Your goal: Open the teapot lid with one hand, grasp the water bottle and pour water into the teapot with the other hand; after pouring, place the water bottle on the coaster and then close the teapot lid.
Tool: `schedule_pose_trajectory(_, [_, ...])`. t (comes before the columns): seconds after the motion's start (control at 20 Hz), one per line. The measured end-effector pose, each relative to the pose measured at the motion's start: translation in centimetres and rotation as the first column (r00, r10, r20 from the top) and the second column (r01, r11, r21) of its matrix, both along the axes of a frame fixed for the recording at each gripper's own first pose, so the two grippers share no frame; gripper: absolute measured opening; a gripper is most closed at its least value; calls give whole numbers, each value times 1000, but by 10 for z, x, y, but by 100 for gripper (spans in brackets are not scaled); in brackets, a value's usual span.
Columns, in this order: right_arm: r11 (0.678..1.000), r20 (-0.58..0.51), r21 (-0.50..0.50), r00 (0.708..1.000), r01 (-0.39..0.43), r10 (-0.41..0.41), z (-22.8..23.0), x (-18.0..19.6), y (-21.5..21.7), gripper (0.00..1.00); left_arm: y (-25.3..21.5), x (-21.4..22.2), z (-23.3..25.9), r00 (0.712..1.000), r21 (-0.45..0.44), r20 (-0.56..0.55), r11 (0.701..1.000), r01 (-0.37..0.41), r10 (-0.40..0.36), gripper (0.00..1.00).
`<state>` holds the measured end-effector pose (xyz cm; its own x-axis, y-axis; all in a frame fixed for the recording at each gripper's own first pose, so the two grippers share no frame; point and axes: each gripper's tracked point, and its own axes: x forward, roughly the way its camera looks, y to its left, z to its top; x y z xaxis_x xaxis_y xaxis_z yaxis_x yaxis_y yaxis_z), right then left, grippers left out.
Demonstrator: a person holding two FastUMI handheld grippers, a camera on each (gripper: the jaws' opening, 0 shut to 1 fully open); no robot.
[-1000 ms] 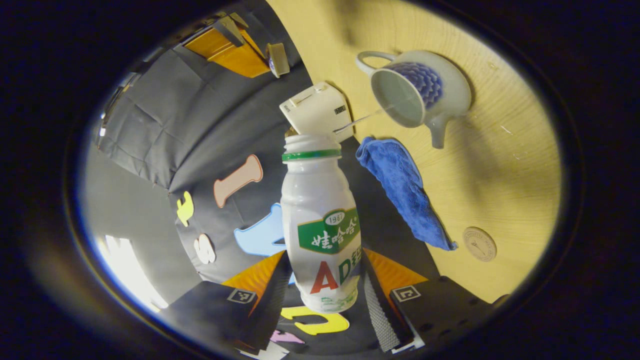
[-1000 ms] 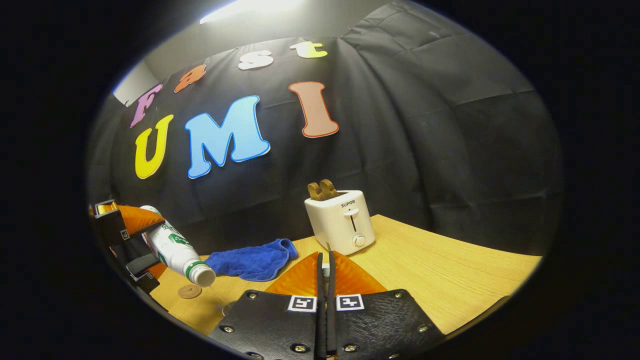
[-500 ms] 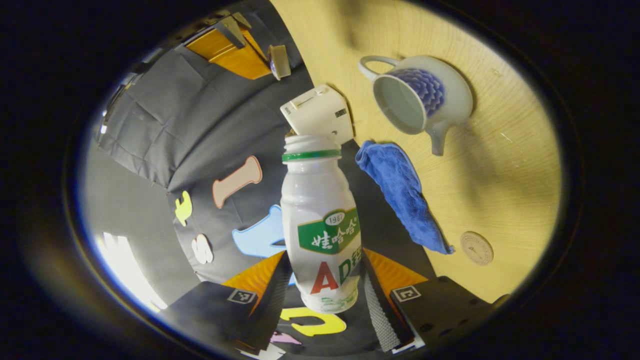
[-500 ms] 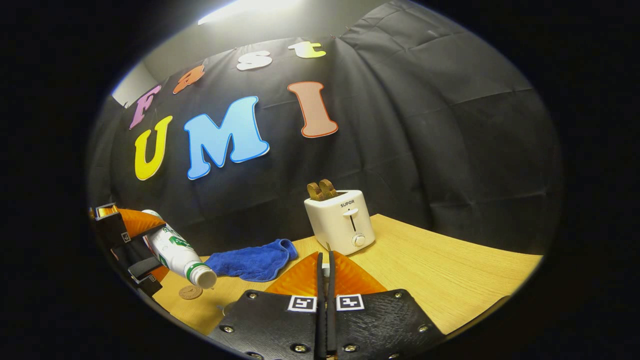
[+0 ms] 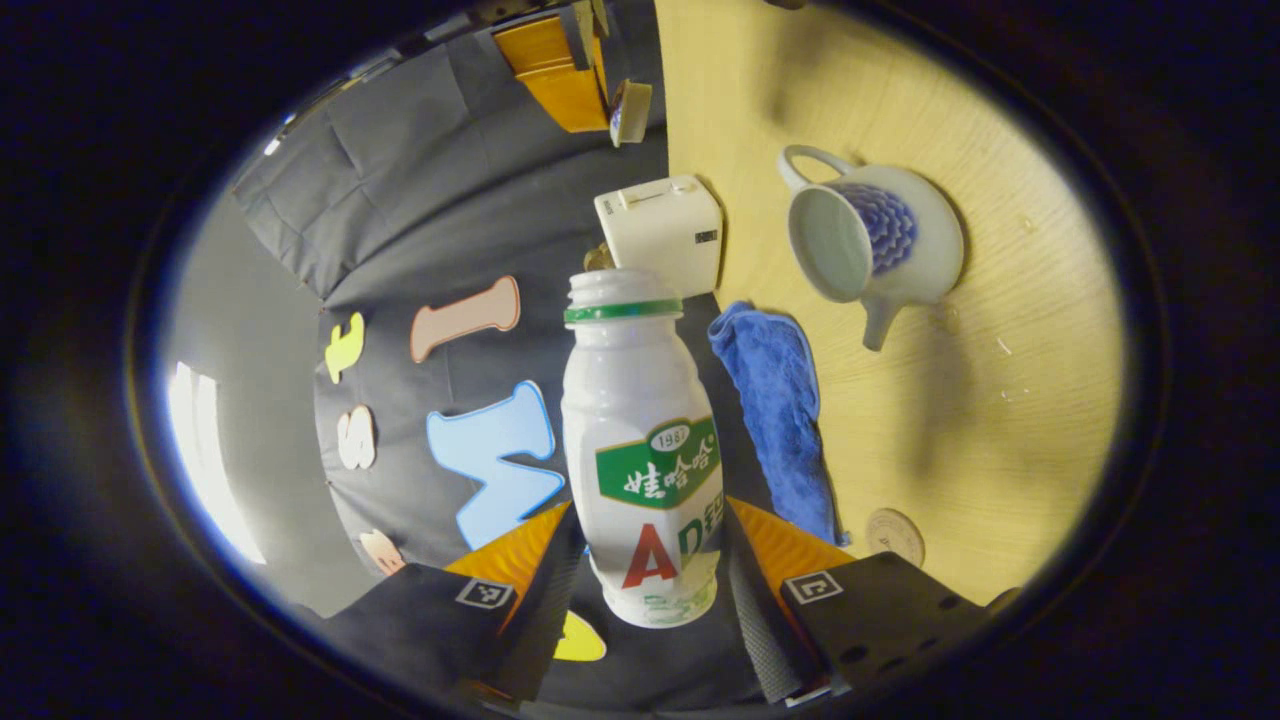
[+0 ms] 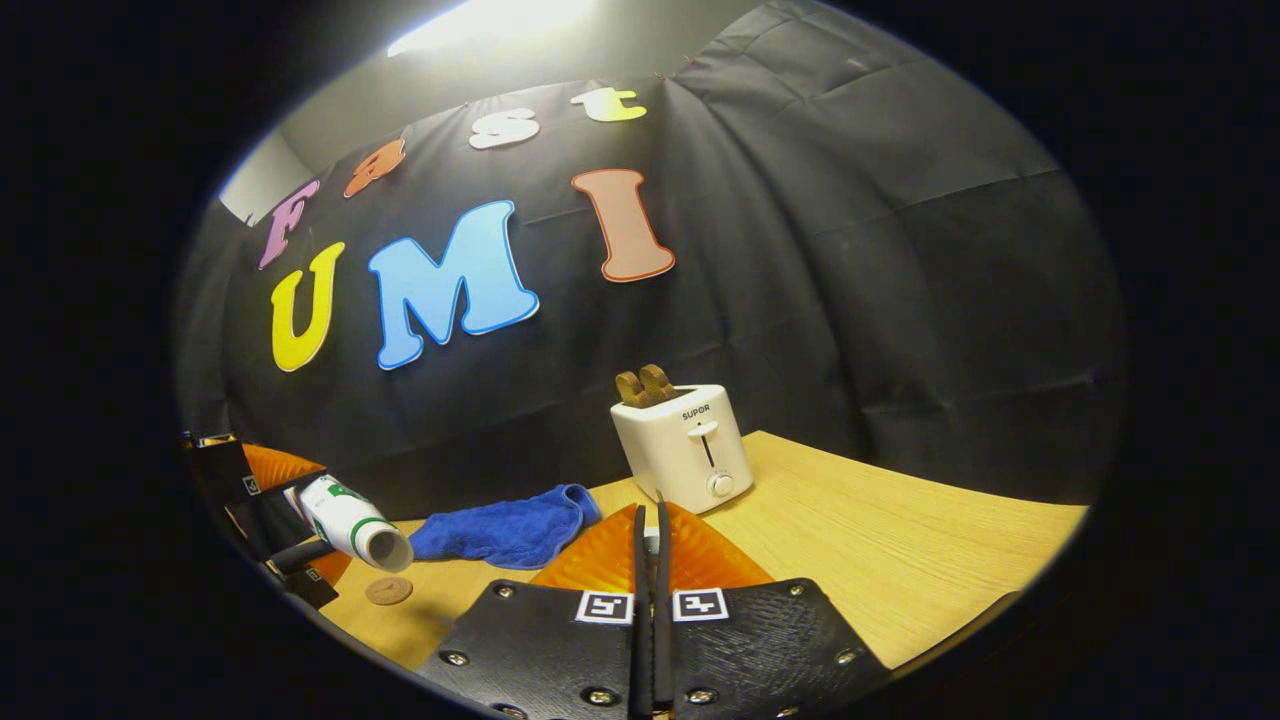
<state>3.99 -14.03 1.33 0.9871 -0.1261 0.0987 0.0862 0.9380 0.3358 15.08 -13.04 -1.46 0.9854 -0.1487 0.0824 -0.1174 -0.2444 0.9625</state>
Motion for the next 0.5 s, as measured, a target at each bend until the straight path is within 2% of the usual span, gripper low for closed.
schedule_pose_trajectory(0.15, [1000, -5, -6, 1000, -4, 4, -1, 0, 3, 0, 18, 2, -7, 999, -120, -48, 992, -30, 24, 89])
schedule_pose_trajectory(0.25, [1000, -8, -20, 1000, -12, 12, -2, 1, 6, 0, 32, 0, -11, 995, -214, -88, 975, -55, 37, 89])
schedule_pose_trajectory(0.4, [999, -6, -42, 1000, -29, 29, -1, 2, 13, 0, 44, 0, -16, 991, -334, -132, 939, -79, 36, 89])
schedule_pose_trajectory(0.5, [998, -5, -53, 999, -45, 45, -1, 2, 19, 0, 50, -3, -20, 986, -425, -165, 900, -97, 28, 89])
